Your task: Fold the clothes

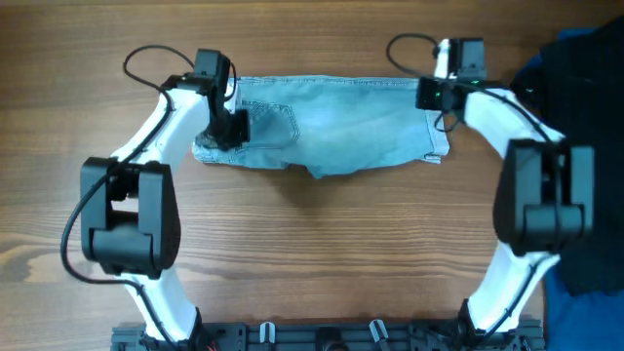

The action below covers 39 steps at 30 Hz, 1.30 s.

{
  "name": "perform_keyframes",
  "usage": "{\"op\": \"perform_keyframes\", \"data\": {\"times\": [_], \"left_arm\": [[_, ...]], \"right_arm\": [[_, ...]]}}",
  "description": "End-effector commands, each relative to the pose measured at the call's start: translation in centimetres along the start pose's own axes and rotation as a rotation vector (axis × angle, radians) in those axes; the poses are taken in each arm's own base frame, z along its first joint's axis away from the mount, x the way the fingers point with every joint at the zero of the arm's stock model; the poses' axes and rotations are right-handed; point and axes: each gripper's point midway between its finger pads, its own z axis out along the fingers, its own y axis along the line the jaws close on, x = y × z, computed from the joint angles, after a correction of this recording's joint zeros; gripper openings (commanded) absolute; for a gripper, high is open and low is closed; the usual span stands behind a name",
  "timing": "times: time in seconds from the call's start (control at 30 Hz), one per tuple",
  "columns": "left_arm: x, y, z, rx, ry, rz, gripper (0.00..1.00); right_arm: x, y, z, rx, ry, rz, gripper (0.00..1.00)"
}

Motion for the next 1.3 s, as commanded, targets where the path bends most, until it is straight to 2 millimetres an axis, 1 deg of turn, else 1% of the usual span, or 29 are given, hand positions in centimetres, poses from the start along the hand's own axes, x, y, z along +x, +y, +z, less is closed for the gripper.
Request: {"op": "perform_keyframes", "data": {"times": [0.0,0.03,0.07,0.1,0.13,0.17,0.2,0.3,0.33,0.37,0.4,0.47,0.5,0.53,0.57,0.6,0.63,0.67,0.73,0.8,0.83,0.87,0.9,0.93,0.97,1.0,1.1,1.2,1.27], "left_arm": [[-4.2,-1.0,-6.8,0.026,-0.213,0.007,0.16],[-4.6,-1.1,-7.6,0.031,-0.242,0.010,0.17],[-4.9,-1.2,-7.9,0.033,-0.258,0.011,0.18],[-5.3,-1.2,-7.9,0.035,-0.272,0.012,0.20],[-5.4,-1.1,-7.6,0.030,-0.274,0.011,0.20],[-5.8,-0.7,-7.3,0.005,-0.283,0.007,0.21],[-6.0,-0.5,-7.2,-0.003,-0.290,0.006,0.22],[-6.8,-0.4,-7.1,-0.003,-0.316,0.004,0.24],[-6.9,-0.3,-7.2,-0.003,-0.320,0.001,0.32],[-6.9,-0.2,-7.2,-0.001,-0.320,-0.001,0.39],[-6.8,-0.2,-7.2,-0.001,-0.316,-0.001,0.43],[-6.8,-0.2,-7.2,-0.004,-0.318,0.000,0.47],[-7.0,0.0,-7.2,-0.005,-0.324,-0.004,0.46],[-7.2,0.2,-7.3,-0.006,-0.332,-0.009,0.45],[-7.4,0.4,-7.3,-0.006,-0.339,-0.014,0.45],[-7.9,0.8,-7.4,-0.006,-0.358,-0.022,0.49],[-8.4,1.2,-7.5,-0.008,-0.373,-0.031,0.56],[-8.8,1.7,-7.7,-0.012,-0.389,-0.041,0.70],[-9.8,2.9,-8.2,-0.016,-0.431,-0.064,0.78],[-10.6,3.9,-8.5,-0.020,-0.462,-0.083,0.78],[-11.0,4.5,-8.2,-0.024,-0.469,-0.094,0.78],[-11.3,5.6,-7.0,-0.033,-0.460,-0.112,0.78],[-11.2,6.2,-5.6,-0.035,-0.438,-0.123,0.78],[-11.2,6.5,-4.7,-0.038,-0.424,-0.127,0.78],[-11.0,6.9,-3.1,-0.043,-0.397,-0.133,0.77],[-10.9,7.1,-2.4,-0.045,-0.385,-0.136,0.77],[-10.3,7.6,0.8,-0.052,-0.331,-0.143,0.73],[-10.4,7.7,2.3,-0.049,-0.322,-0.143,0.73],[-10.6,7.8,2.4,-0.049,-0.332,-0.144,0.74]], "right_arm": [[-3.5,-0.1,-8.7,0.018,-0.085,0.067,0.26],[-2.6,-0.2,-9.7,0.022,-0.049,0.080,0.23],[-1.3,-0.2,-10.7,0.028,-0.001,0.111,0.17],[0.8,-0.3,-11.0,0.035,0.084,0.154,0.10],[2.4,-0.1,-10.7,0.026,0.144,0.163,0.07],[4.0,0.4,-9.9,0.000,0.197,0.162,0.05],[5.1,0.5,-9.2,-0.008,0.223,0.166,0.05],[8.6,0.1,-6.5,-0.001,0.285,0.176,0.04],[9.9,0.3,-5.3,-0.026,0.297,0.180,0.04],[10.7,0.5,-4.6,-0.042,0.305,0.183,0.04],[11.7,0.4,-3.8,-0.042,0.317,0.185,0.04],[13.6,0.2,-3.1,-0.033,0.355,0.204,0.04],[14.7,0.0,-2.8,-0.027,0.385,0.211,0.04],[15.3,-0.1,-2.8,-0.023,0.399,0.212,0.04],[15.8,-0.1,-2.8,-0.019,0.407,0.212,0.04],[16.0,-0.2,-2.8,-0.017,0.412,0.212,0.04],[16.0,-0.2,-2.7,-0.018,0.411,0.213,0.04],[15.9,-0.2,-2.7,-0.019,0.408,0.212,0.04],[15.9,-0.2,-2.7,-0.019,0.408,0.212,0.05],[15.9,-0.2,-2.7,-0.019,0.408,0.211,0.07],[15.9,-0.2,-2.7,-0.019,0.408,0.211,0.07],[15.9,-0.2,-2.7,-0.019,0.408,0.212,0.08],[15.9,-0.2,-2.7,-0.019,0.408,0.211,0.09],[15.9,-0.2,-2.7,-0.019,0.408,0.211,0.10],[15.9,-0.2,-2.7,-0.019,0.408,0.212,0.11],[15.9,-0.2,-2.7,-0.019,0.408,0.211,0.12],[15.9,-0.2,-2.7,-0.019,0.407,0.211,0.13],[15.9,-0.2,-2.7,-0.019,0.407,0.210,0.14],[15.9,-0.2,-2.7,-0.019,0.407,0.209,0.14]]}}
